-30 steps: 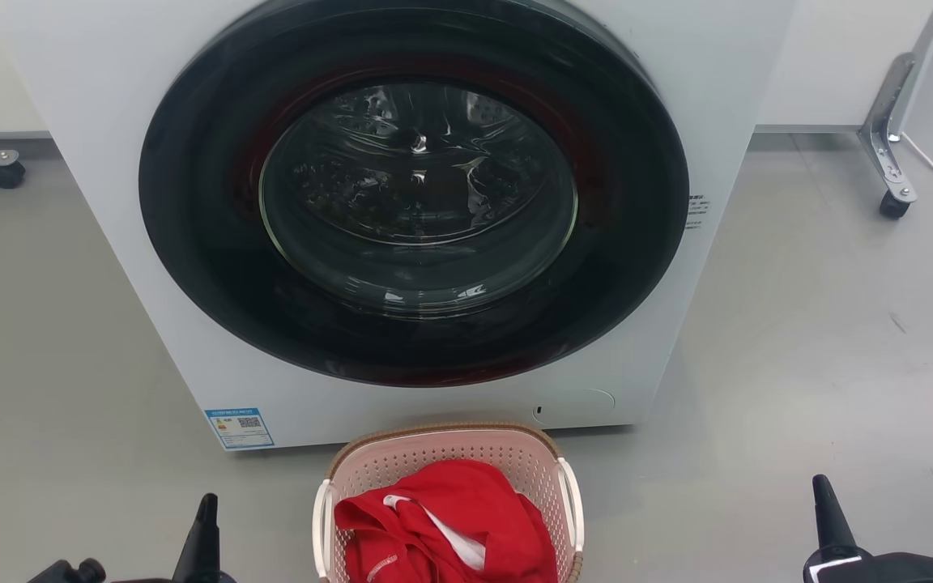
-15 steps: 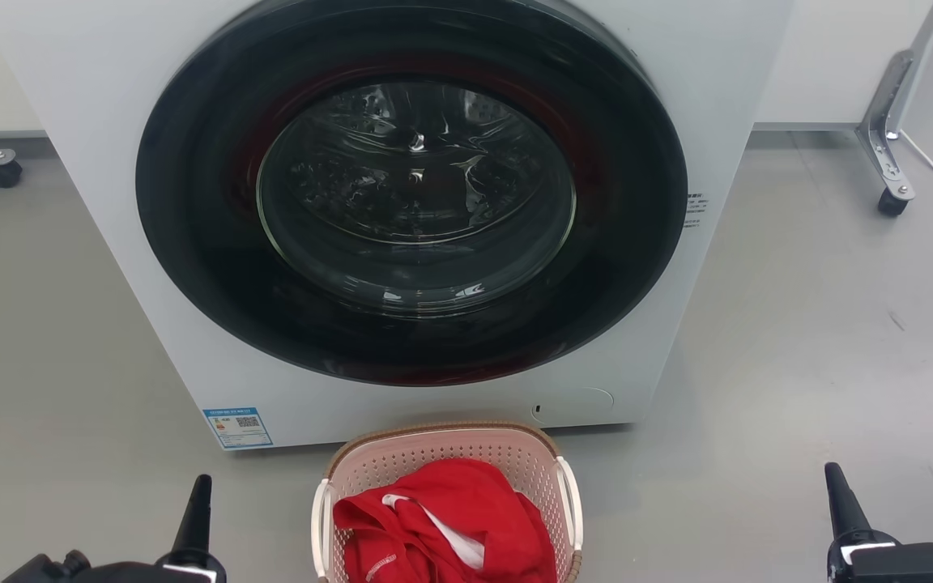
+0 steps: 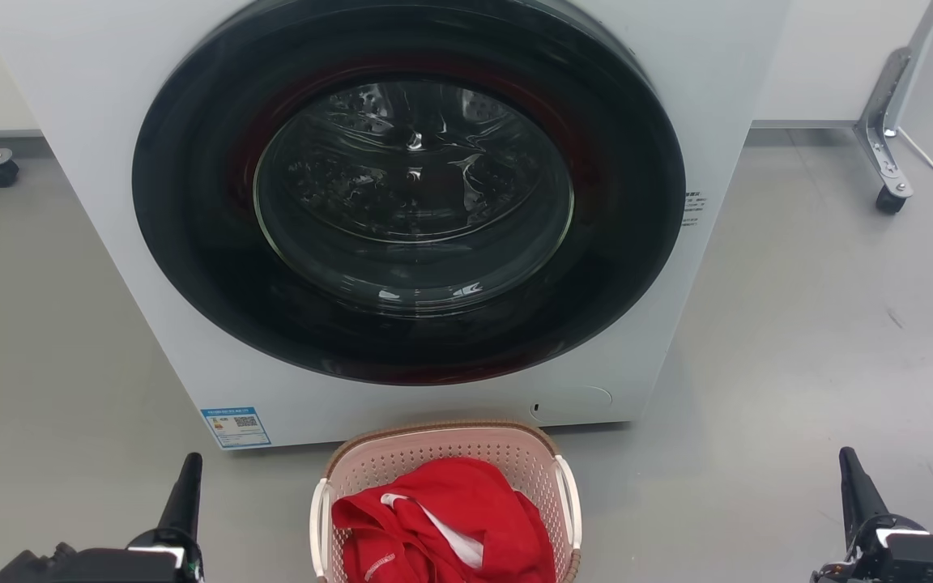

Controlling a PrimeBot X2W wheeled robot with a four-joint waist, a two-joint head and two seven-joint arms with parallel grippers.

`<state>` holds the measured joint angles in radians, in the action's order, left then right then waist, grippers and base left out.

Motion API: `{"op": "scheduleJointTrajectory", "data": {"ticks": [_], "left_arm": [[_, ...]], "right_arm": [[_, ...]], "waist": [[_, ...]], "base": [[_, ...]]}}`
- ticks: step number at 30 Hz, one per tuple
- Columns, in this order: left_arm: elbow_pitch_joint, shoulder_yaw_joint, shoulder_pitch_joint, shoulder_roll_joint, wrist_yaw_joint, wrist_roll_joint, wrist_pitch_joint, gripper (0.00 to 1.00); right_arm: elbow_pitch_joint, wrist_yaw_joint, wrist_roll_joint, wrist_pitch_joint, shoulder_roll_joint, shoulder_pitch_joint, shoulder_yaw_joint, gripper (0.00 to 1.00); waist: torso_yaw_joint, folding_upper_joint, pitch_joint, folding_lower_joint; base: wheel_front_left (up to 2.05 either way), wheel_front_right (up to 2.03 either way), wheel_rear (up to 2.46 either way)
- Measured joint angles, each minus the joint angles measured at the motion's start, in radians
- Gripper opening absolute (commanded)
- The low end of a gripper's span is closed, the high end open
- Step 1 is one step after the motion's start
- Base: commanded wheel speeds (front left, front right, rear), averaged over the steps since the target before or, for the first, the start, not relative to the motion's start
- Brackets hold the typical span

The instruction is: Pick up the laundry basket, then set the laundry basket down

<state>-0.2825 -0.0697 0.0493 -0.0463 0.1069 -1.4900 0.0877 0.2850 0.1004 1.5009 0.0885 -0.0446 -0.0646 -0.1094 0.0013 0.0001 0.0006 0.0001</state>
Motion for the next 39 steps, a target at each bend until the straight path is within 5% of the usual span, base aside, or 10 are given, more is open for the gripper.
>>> {"op": "scheduleJointTrajectory", "data": {"ticks": [9,39], "left_arm": [[-0.011,-0.021,0.029,0.003,0.017,-0.109,0.025,0.0],[-0.013,-0.021,0.029,0.004,0.017,-0.111,0.025,0.0]], "right_arm": [[0.013,0.019,0.095,0.025,0.001,-0.017,-0.023,0.0],[0.014,0.02,0.096,0.025,0.001,-0.028,-0.023,0.0]], "waist": [[-0.001,0.0,0.001,0.0],[-0.001,0.0,0.001,0.0]], "base": [[0.0,0.0,0.0],[0.0,0.0,0.0]]}}
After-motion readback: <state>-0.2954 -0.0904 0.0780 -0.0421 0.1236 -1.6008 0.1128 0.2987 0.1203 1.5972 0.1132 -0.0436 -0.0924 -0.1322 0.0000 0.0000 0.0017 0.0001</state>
